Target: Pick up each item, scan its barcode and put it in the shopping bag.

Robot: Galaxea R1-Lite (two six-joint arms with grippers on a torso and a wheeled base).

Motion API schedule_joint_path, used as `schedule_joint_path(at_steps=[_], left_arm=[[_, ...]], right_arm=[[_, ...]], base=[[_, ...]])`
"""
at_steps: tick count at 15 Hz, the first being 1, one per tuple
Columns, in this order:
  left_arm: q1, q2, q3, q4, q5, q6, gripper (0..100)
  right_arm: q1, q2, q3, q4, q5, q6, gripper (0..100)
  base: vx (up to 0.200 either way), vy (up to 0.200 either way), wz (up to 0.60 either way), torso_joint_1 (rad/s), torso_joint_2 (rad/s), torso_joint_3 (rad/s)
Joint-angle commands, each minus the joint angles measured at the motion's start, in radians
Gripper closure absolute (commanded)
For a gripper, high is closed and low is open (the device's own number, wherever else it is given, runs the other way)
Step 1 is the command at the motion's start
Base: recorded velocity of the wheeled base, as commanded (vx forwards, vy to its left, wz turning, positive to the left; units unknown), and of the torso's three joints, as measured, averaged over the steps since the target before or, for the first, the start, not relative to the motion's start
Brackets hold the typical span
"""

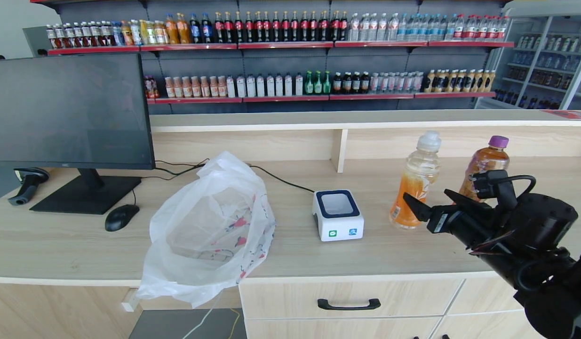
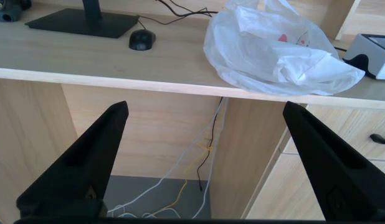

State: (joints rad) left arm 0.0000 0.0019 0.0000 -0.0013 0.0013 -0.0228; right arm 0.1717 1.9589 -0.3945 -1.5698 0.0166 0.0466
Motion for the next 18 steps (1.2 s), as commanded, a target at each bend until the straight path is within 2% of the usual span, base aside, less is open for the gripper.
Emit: schedule_joint_path(at_steps=[1, 9, 18], left_arm=[[0.000, 0.000, 0.000, 0.000, 0.000, 0.000, 0], [0.000, 0.000, 0.000, 0.000, 0.000, 0.000, 0], [0.000, 0.000, 0.000, 0.000, 0.000, 0.000, 0]], right_arm=[[0.005, 0.061, -0.046, -0.001, 0.000, -0.001, 0], [-0.003, 0.147, -0.178, -0.001, 0.000, -0.002, 0], [-0.034, 0.189, -0.202, -0.001, 0.005, -0.030, 0]], base=[[0.000, 0.000, 0.00, 0.000, 0.00, 0.000], [0.000, 0.000, 0.00, 0.000, 0.00, 0.000], [0.000, 0.000, 0.00, 0.000, 0.00, 0.000]])
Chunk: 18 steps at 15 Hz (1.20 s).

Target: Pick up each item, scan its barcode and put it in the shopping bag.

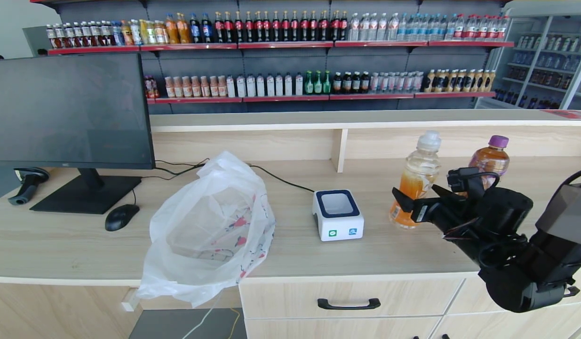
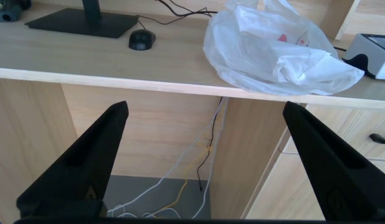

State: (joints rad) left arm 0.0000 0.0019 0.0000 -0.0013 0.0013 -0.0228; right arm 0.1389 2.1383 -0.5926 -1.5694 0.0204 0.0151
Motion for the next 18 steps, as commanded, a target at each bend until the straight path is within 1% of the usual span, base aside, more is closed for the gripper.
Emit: schedule_joint_path(at_steps=[1, 3, 11, 12, 18], left_arm=[[0.000, 0.000, 0.000, 0.000, 0.000, 0.000, 0], [0.000, 0.000, 0.000, 0.000, 0.000, 0.000, 0], [0.000, 0.000, 0.000, 0.000, 0.000, 0.000, 0], [0.000, 0.000, 0.000, 0.000, 0.000, 0.000, 0], [0.000, 0.000, 0.000, 0.000, 0.000, 0.000, 0]], right_arm=[[-0.001, 0.014, -0.015, -0.001, 0.001, 0.000, 0], [-0.001, 0.028, -0.049, -0.001, 0.001, -0.006, 0], [0.004, 0.046, -0.069, -0.001, 0.001, -0.007, 0], [0.004, 0.048, -0.070, -0.001, 0.000, -0.009, 100], [0.005, 0.040, -0.078, -0.001, 0.000, -0.012, 100]], base=[[0.000, 0.000, 0.00, 0.000, 0.00, 0.000], [0.000, 0.000, 0.00, 0.000, 0.00, 0.000], [0.000, 0.000, 0.00, 0.000, 0.00, 0.000], [0.000, 0.000, 0.00, 0.000, 0.00, 0.000], [0.000, 0.000, 0.00, 0.000, 0.00, 0.000]])
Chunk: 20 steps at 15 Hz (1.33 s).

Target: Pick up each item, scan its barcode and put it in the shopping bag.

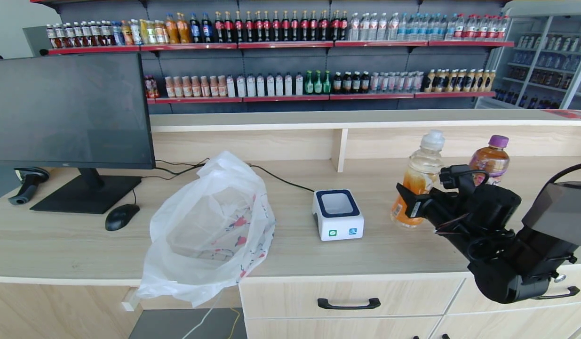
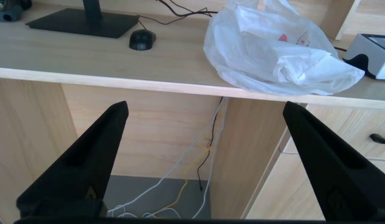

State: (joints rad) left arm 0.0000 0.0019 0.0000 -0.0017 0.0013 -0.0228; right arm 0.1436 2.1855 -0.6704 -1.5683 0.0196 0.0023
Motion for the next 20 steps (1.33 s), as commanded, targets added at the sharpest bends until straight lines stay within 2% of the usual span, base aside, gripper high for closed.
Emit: schedule_joint_path(at_steps=[1, 9, 20], left_arm=[[0.000, 0.000, 0.000, 0.000, 0.000, 0.000, 0], [0.000, 0.000, 0.000, 0.000, 0.000, 0.000, 0], [0.000, 0.000, 0.000, 0.000, 0.000, 0.000, 0]], right_arm=[[0.001, -0.010, 0.003, -0.003, 0.000, 0.001, 100], [0.001, -0.059, 0.012, -0.003, -0.003, 0.001, 100], [0.001, -0.190, 0.092, -0.003, -0.006, -0.001, 100]], base=[[0.000, 0.000, 0.00, 0.000, 0.00, 0.000], [0.000, 0.000, 0.00, 0.000, 0.00, 0.000], [0.000, 0.000, 0.00, 0.000, 0.00, 0.000]])
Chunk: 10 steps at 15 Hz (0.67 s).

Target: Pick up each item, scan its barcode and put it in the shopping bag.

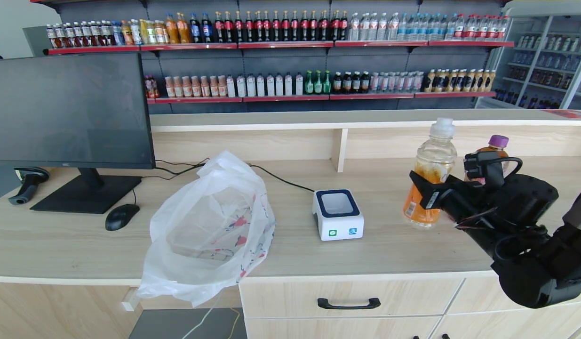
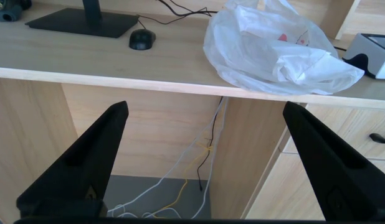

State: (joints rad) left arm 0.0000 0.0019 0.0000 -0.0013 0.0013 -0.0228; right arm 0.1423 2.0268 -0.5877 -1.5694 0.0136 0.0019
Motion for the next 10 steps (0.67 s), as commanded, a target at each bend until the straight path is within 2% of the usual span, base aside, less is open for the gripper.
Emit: schedule_joint_path(at_steps=[1, 5, 7, 10], left_arm=[[0.000, 0.000, 0.000, 0.000, 0.000, 0.000, 0], [0.000, 0.000, 0.000, 0.000, 0.000, 0.000, 0], [0.000, 0.000, 0.000, 0.000, 0.000, 0.000, 0], [0.000, 0.000, 0.000, 0.000, 0.000, 0.000, 0]], right_arm=[[0.002, -0.065, 0.032, -0.001, 0.000, 0.001, 100], [0.025, -0.135, 0.077, -0.001, 0.002, 0.001, 100], [0.097, -0.186, 0.138, -0.001, 0.002, 0.001, 100], [0.177, -0.215, 0.149, -0.001, 0.002, 0.001, 100]], base=[[0.000, 0.000, 0.00, 0.000, 0.00, 0.000], [0.000, 0.000, 0.00, 0.000, 0.00, 0.000], [0.000, 0.000, 0.00, 0.000, 0.00, 0.000], [0.000, 0.000, 0.00, 0.000, 0.00, 0.000]])
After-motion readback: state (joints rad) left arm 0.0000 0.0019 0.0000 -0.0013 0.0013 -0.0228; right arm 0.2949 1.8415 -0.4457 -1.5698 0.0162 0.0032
